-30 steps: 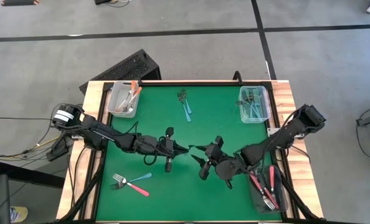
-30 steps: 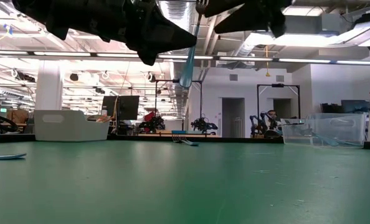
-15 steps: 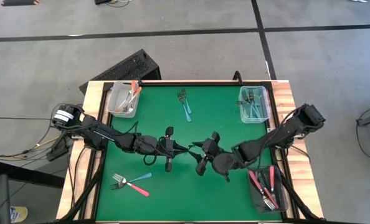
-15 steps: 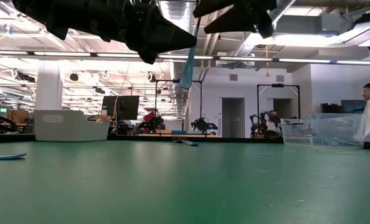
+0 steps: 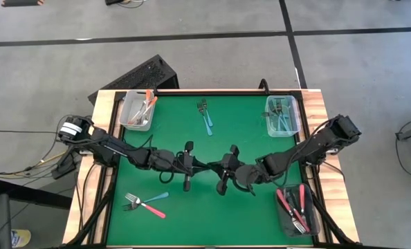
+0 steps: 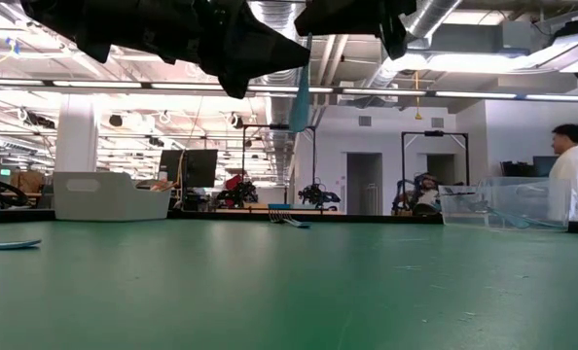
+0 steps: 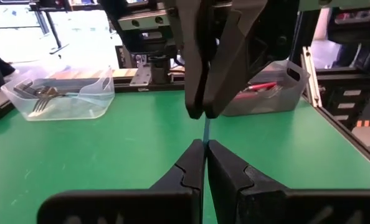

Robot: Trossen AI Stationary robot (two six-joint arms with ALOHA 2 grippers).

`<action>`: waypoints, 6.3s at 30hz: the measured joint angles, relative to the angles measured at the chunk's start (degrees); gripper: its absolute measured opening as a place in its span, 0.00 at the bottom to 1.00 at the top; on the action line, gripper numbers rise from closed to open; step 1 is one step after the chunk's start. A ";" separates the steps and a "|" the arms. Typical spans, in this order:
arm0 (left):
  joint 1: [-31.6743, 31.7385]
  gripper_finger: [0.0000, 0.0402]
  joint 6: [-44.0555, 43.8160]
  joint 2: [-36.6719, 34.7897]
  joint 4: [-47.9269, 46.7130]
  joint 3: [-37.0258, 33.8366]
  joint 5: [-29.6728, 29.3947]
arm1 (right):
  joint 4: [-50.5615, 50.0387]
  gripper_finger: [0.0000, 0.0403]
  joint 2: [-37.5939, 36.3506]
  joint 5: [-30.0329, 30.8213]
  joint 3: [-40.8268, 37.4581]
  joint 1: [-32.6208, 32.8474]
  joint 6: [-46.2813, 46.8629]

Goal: Sort silverware by color (type)
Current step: Put the blue fork into the transparent bin

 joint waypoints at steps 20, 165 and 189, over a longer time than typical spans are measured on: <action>-0.02 0.00 -2.40 0.09 0.33 0.00 -1.34 | -4.51 0.04 -0.09 -0.28 0.12 -0.23 0.60; -32.55 0.17 -64.04 -9.96 -73.29 -0.11 -2.46 | -34.83 0.62 -4.50 -2.83 -0.08 1.03 22.94; -32.56 0.07 -66.66 -4.07 -81.27 0.31 1.56 | -35.40 0.62 -4.50 -3.00 -0.08 1.03 22.31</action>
